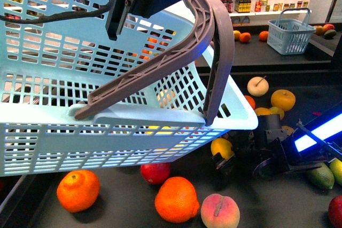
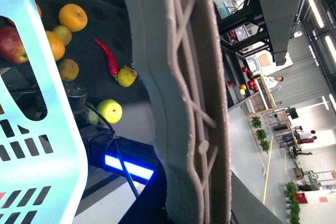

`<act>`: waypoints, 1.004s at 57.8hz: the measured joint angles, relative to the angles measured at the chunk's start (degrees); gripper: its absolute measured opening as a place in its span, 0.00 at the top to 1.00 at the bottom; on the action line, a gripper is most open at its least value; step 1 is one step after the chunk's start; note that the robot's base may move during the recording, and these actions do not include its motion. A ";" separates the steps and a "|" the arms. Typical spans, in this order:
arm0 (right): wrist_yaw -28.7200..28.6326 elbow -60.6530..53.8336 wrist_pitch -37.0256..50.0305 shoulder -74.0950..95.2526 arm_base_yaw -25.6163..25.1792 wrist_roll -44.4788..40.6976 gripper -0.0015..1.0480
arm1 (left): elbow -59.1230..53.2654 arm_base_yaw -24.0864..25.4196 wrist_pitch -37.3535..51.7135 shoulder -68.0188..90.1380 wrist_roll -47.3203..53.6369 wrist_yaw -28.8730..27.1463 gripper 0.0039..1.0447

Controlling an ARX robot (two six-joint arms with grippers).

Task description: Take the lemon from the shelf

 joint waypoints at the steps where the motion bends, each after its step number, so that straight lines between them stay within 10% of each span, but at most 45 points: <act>1: 0.15 0.07 -0.04 0.02 0.07 0.15 0.12 | 0.00 0.00 0.00 0.00 0.00 -0.02 0.92; 11: 0.33 0.00 -0.02 0.02 0.28 0.94 0.31 | 0.00 0.00 0.00 0.00 0.00 0.00 0.92; 58: -2.25 -54.34 29.29 -49.68 -14.84 15.91 0.32 | 0.00 0.00 0.00 0.00 0.00 0.00 0.92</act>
